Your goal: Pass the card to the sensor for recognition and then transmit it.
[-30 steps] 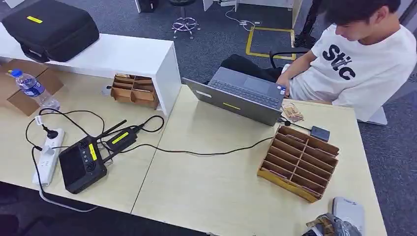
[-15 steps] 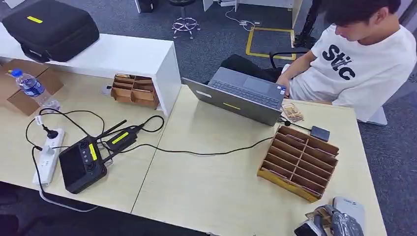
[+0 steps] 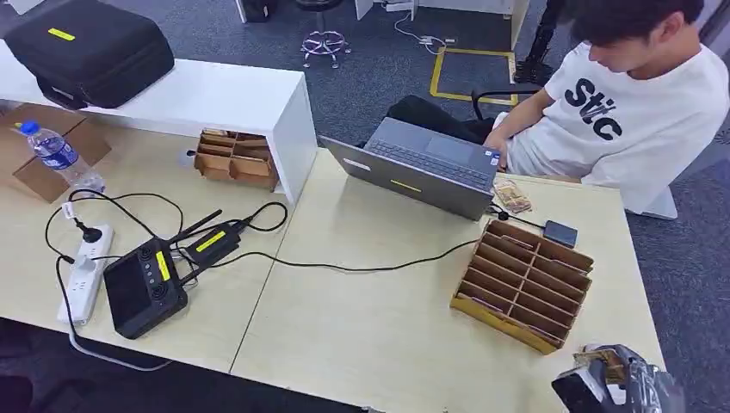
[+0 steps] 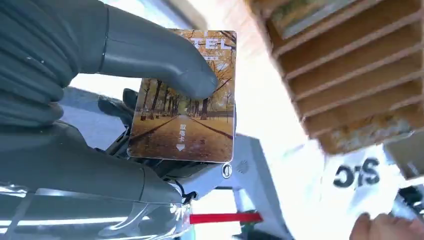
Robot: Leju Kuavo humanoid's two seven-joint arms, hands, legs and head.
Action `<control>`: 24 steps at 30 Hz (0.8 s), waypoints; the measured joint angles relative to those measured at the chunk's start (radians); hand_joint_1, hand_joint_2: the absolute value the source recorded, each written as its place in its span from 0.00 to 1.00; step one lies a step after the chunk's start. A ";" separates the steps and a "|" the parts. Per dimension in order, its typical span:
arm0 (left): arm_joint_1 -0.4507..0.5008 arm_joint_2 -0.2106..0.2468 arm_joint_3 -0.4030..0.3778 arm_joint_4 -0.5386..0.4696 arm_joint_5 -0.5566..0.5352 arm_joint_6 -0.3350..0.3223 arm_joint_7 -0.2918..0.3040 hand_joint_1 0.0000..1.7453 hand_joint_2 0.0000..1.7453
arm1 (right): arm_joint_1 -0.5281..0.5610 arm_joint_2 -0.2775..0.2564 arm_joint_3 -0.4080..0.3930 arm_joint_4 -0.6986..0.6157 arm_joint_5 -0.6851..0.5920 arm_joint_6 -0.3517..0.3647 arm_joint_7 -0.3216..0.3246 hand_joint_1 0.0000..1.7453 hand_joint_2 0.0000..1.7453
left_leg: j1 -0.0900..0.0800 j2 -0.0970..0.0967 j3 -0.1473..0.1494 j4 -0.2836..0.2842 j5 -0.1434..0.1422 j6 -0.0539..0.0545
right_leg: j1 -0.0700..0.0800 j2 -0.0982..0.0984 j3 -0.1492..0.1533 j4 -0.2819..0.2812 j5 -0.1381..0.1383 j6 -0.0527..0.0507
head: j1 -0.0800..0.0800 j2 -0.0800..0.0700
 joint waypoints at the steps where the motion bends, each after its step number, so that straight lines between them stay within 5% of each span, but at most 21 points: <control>1: 0.000 0.000 0.000 0.000 -0.002 0.000 0.000 0.00 1.00 | -0.010 0.001 -0.021 0.001 -0.020 0.006 -0.012 1.00 1.00 | 0.000 0.000 0.000 0.000 0.000 0.000 | 0.000 0.000 0.000 0.000 0.000 0.000 | 0.000 0.000; 8: 0.000 0.000 0.008 0.000 -0.007 -0.003 0.000 0.00 1.00 | -0.054 0.014 -0.162 0.025 -0.105 0.037 -0.062 1.00 1.00 | 0.000 0.000 0.000 0.000 0.000 0.000 | 0.000 0.000 0.000 0.000 0.000 0.000 | 0.000 0.000; 24: 0.000 -0.004 0.012 0.000 -0.010 -0.002 0.000 0.00 1.00 | -0.064 0.029 -0.215 0.053 -0.077 0.048 -0.067 1.00 1.00 | 0.000 0.000 0.000 0.000 0.000 0.000 | 0.000 0.000 0.000 0.000 0.000 0.000 | 0.000 0.000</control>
